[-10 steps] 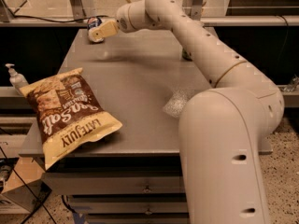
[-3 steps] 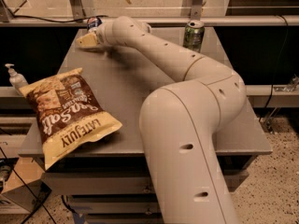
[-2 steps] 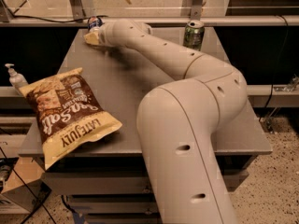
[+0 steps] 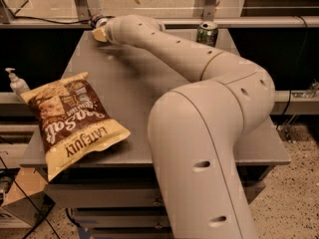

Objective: Move pepsi can near brown chip bag

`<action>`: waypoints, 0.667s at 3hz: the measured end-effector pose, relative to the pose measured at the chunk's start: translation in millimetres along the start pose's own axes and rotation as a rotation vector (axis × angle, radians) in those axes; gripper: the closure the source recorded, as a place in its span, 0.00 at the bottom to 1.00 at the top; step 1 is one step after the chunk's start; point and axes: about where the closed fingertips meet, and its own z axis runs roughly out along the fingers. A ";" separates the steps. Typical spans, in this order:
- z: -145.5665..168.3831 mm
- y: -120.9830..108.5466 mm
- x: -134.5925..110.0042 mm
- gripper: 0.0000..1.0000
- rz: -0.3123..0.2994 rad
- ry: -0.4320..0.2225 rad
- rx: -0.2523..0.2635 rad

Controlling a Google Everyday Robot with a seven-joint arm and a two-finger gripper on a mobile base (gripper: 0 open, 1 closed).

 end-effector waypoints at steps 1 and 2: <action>-21.4 2.6 -21.5 1.00 -0.057 -0.017 -0.016; -50.4 4.4 -37.3 1.00 -0.092 -0.040 -0.068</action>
Offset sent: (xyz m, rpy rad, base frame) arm -0.0699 -0.0280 0.0801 -0.0197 -0.1085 0.2127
